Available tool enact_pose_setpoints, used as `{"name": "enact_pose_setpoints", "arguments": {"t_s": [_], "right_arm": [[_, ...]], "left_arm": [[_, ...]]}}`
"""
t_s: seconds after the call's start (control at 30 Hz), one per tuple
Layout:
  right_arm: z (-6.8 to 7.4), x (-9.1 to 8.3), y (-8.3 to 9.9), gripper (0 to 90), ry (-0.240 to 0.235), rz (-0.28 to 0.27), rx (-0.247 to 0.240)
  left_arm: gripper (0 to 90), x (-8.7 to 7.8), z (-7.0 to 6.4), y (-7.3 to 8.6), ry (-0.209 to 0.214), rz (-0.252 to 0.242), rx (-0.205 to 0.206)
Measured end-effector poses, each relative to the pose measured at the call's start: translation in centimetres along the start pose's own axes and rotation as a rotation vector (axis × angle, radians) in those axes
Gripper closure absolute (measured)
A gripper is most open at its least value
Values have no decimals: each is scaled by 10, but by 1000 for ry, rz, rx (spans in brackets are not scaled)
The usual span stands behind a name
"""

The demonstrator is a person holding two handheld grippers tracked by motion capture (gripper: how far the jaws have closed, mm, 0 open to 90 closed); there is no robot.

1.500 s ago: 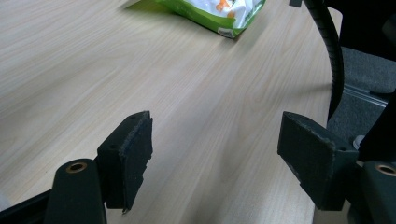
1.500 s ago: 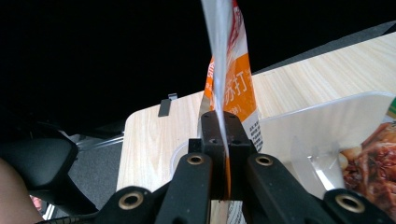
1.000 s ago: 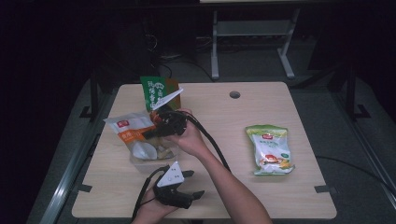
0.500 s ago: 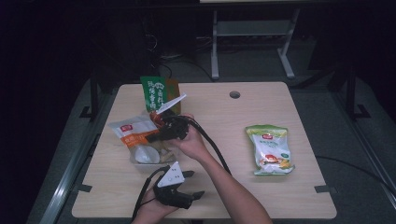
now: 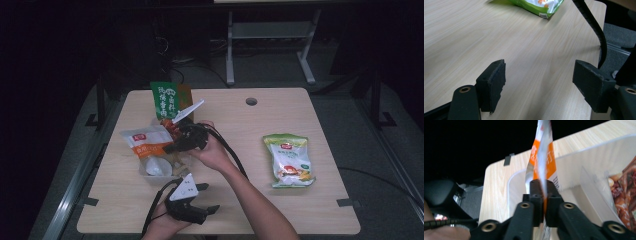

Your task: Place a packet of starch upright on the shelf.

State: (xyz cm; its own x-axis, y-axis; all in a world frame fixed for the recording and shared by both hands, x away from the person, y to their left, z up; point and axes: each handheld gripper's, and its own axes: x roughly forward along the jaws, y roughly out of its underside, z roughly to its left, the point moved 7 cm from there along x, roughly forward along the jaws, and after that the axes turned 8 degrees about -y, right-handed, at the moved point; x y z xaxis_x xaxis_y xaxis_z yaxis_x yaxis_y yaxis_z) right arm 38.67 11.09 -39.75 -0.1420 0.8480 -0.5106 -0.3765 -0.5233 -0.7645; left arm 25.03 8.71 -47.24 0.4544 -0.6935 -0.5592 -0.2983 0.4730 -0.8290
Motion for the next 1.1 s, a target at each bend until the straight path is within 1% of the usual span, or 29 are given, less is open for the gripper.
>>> {"name": "enact_pose_setpoints", "arguments": {"t_s": [0.03,0.07,0.2,0.4,0.53,0.57,0.6,0.67,0.83,0.87,0.9,0.93,0.97,1.07,1.1], "right_arm": [[0,0,0,872,0,0,0],[0,-1,2,890,10,16,-8],[0,-1,4,894,17,23,-17],[0,-1,7,897,18,34,-10],[-2,-1,12,898,29,46,-8],[-3,-1,13,898,31,48,-14],[-3,-1,14,898,41,53,-4],[-4,-1,15,898,43,58,-12],[-6,-1,18,898,46,61,0],[-5,-2,17,893,37,54,4],[-5,-2,17,872,34,49,-6],[-4,-2,17,807,25,53,-1],[-4,-2,18,784,29,60,-2],[-4,-1,21,756,25,77,-13],[-5,-1,22,767,32,91,-13]], "left_arm": [[262,0,0,0,0,0,0],[262,0,0,0,1,0,-1],[262,0,-1,0,2,1,-4],[262,0,0,0,3,2,-3],[262,1,0,0,3,2,-2],[262,1,-1,0,4,3,-4],[262,1,-1,0,4,4,-2],[262,1,-1,0,4,3,0],[262,1,-2,0,5,5,-6],[262,1,-2,0,5,4,-5],[262,1,-2,0,6,3,-5],[262,1,-2,0,6,3,-6],[262,1,-2,0,7,3,-6],[262,1,-3,0,8,3,-8],[262,1,-3,0,7,2,-4]]}}
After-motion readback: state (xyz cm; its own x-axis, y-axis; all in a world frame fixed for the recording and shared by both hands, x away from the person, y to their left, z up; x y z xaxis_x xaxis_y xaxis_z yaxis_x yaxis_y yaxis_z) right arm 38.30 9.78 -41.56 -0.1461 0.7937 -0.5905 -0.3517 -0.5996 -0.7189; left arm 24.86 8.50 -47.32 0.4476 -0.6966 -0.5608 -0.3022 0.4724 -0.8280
